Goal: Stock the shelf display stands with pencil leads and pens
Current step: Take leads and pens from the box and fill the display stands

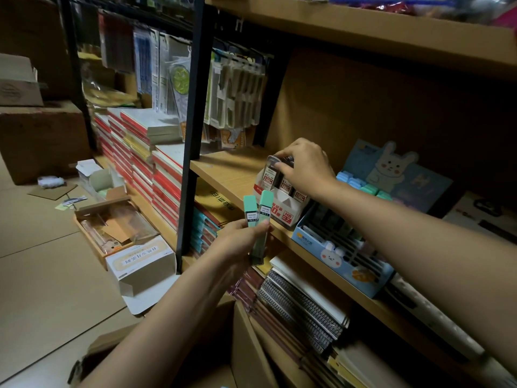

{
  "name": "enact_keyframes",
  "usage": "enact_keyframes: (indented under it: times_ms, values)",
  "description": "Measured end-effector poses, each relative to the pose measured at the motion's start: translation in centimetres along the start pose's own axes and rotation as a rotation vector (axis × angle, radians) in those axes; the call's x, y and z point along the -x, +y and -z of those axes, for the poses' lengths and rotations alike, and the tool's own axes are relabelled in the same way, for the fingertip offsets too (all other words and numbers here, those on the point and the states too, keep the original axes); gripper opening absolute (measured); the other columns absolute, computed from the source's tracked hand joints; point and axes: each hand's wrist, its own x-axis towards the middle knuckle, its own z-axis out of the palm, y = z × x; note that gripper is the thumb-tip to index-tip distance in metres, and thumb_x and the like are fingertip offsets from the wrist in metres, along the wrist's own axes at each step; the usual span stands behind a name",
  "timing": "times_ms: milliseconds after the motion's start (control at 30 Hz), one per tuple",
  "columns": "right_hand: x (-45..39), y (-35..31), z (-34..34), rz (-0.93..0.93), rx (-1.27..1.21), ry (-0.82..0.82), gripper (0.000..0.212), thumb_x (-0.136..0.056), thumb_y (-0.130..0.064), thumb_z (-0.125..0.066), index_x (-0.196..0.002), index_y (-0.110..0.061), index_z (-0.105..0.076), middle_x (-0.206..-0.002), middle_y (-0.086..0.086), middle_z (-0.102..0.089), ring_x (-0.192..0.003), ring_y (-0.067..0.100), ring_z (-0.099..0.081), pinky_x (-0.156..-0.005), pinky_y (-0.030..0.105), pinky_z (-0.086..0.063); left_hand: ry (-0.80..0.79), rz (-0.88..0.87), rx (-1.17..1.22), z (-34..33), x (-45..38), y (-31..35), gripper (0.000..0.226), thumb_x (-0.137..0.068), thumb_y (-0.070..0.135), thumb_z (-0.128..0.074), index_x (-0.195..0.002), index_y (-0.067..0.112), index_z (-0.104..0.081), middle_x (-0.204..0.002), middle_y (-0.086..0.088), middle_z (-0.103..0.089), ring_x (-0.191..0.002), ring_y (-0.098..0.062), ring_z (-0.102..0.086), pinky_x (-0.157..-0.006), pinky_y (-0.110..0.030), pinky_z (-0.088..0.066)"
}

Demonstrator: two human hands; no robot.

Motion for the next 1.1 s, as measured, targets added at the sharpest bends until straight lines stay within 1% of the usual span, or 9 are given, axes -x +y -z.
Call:
enact_keyframes:
  times_ms: [100, 267, 400, 567, 700, 833, 900, 1000, 1100]
  values:
    - [0.1, -0.1, 0.2, -0.016, -0.015, 0.016, 0.03, -0.088, -0.035, -0.067, -0.116, -0.023, -0.068, -0.119, 0.002, -0.055, -0.113, 0.021, -0.05, -0.097, 0.039, -0.037, -0.002, -0.005, -0.014, 0.0, 0.1, -0.1, 0.018, -0.092, 0.02, -0.062, -0.108, 0.013, -0.063, -0.1, -0.008, -0.065, -0.09, -0.017, -0.061, -0.075, -0.031, -0.051]
    - [0.1, -0.5, 0.2, -0.074, -0.04, -0.004, 0.022, -0.087, -0.038, -0.069, -0.103, -0.022, -0.07, -0.112, 0.002, -0.058, -0.107, 0.021, -0.054, -0.094, 0.04, -0.045, -0.004, -0.015, -0.021, -0.1, 0.4, -0.3, 0.019, -0.092, 0.02, -0.062, -0.109, 0.014, -0.061, -0.102, -0.008, -0.064, -0.089, -0.017, -0.061, -0.073, -0.03, -0.052]
    - [-0.4, -1.5, 0.1, -0.142, -0.157, 0.021, 0.01, -0.085, -0.03, -0.073, -0.086, -0.022, -0.068, -0.092, -0.003, -0.066, -0.089, 0.014, -0.061, -0.08, 0.039, -0.056, -0.011, -0.024, -0.045, -0.2, 0.6, -0.4, 0.02, -0.092, 0.022, -0.062, -0.111, 0.015, -0.061, -0.105, -0.009, -0.063, -0.093, -0.019, -0.061, -0.074, -0.031, -0.052]
    - [-0.9, -2.1, -0.2, -0.137, -0.147, 0.041, 0.009, -0.087, -0.028, -0.072, -0.089, -0.02, -0.07, -0.094, 0.0, -0.069, -0.083, 0.011, -0.06, -0.071, 0.03, -0.054, -0.009, -0.022, -0.025, 0.2, 0.5, -0.5, 0.025, -0.092, 0.021, -0.062, -0.115, 0.013, -0.059, -0.106, -0.008, -0.063, -0.094, -0.018, -0.061, -0.073, -0.029, -0.052]
    - [-0.9, -1.6, -0.3, -0.18, -0.168, 0.033, 0.009, -0.087, -0.029, -0.072, -0.089, -0.02, -0.073, -0.094, 0.0, -0.07, -0.088, 0.015, -0.064, -0.079, 0.039, -0.057, -0.016, -0.033, -0.002, 0.3, 0.3, -0.4, 0.024, -0.092, 0.019, -0.061, -0.116, 0.013, -0.059, -0.101, -0.007, -0.063, -0.09, -0.015, -0.061, -0.072, -0.029, -0.052]
    - [-0.4, -1.3, -0.3, -0.098, -0.012, 0.057, 0.018, -0.088, -0.033, -0.069, -0.1, -0.02, -0.073, -0.11, 0.003, -0.059, -0.103, 0.019, -0.055, -0.089, 0.04, -0.049, -0.033, -0.047, -0.027, 0.2, 0.2, -0.2, 0.02, -0.092, 0.02, -0.061, -0.111, 0.014, -0.062, -0.098, -0.006, -0.064, -0.09, -0.017, -0.06, -0.075, -0.031, -0.051]
    - [0.1, -1.2, 0.3, -0.061, -0.02, 0.074, 0.023, -0.089, -0.033, -0.067, -0.108, -0.019, -0.071, -0.108, 0.0, -0.051, -0.101, 0.017, -0.051, -0.085, 0.033, -0.047, -0.061, -0.058, -0.03, 0.0, 0.2, -0.2, 0.018, -0.092, 0.021, -0.062, -0.109, 0.015, -0.064, -0.101, -0.005, -0.064, -0.092, -0.019, -0.058, -0.075, -0.032, -0.049]
    - [2.2, -0.8, 2.0, -0.002, -0.19, 0.103, 0.02, -0.092, -0.03, -0.063, -0.108, -0.019, -0.069, -0.1, -0.006, -0.052, -0.09, 0.007, -0.053, -0.07, 0.006, -0.039, -0.152, -0.076, -0.029, -0.3, 0.2, -0.2, 0.025, -0.092, 0.024, -0.062, -0.114, 0.014, -0.064, -0.102, -0.004, -0.064, -0.089, -0.018, -0.057, -0.073, -0.032, -0.049]
    - [5.9, 0.0, 3.9, -0.006, -0.271, -0.05, 0.027, -0.09, -0.039, -0.066, -0.112, -0.024, -0.066, -0.092, -0.017, -0.061, -0.081, -0.006, -0.059, -0.06, -0.001, -0.04, -0.315, -0.087, 0.0, -1.0, 0.3, -0.5, 0.031, -0.094, 0.024, -0.059, -0.121, 0.009, -0.06, -0.095, -0.004, -0.066, -0.08, -0.015, -0.062, -0.073, -0.03, -0.052]
